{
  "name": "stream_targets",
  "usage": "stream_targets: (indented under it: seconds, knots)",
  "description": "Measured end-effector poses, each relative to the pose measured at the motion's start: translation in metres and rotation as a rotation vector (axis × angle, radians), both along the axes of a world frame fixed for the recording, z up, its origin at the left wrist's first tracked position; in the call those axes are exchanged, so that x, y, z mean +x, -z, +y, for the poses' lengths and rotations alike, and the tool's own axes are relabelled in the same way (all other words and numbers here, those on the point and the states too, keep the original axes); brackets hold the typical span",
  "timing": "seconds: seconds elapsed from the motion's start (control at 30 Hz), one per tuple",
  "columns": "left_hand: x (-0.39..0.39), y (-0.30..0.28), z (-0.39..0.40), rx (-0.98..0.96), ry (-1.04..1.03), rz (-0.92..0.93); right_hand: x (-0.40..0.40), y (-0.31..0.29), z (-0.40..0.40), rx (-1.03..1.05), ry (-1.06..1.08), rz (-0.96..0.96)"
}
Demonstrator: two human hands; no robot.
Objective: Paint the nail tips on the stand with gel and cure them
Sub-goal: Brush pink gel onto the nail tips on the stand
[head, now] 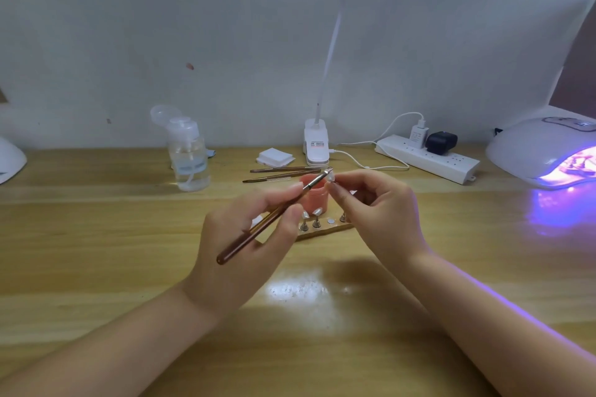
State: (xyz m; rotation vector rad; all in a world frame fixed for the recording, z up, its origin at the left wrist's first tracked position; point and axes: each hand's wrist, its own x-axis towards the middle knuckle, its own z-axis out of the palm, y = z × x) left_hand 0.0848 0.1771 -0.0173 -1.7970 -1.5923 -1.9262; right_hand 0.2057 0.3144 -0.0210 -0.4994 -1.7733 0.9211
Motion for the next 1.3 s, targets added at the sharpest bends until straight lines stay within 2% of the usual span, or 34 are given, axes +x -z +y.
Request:
stream_targets:
  seconds: [0.13, 0.5, 1.3]
  knots:
    - [0.0003, 0.0030, 0.0000, 0.002, -0.041, 0.066, -0.0004, 0.0011, 0.0009, -0.013, 0.002, -0.003]
    - [-0.0002, 0.0038, 0.0004, -0.009, -0.050, 0.101, 0.0008, 0.0006, 0.0030, 0.010, 0.024, 0.012]
    - [-0.0004, 0.0014, -0.0003, -0.020, -0.013, -0.029, 0.0020, -0.0001, 0.0000, 0.042, 0.014, 0.000]
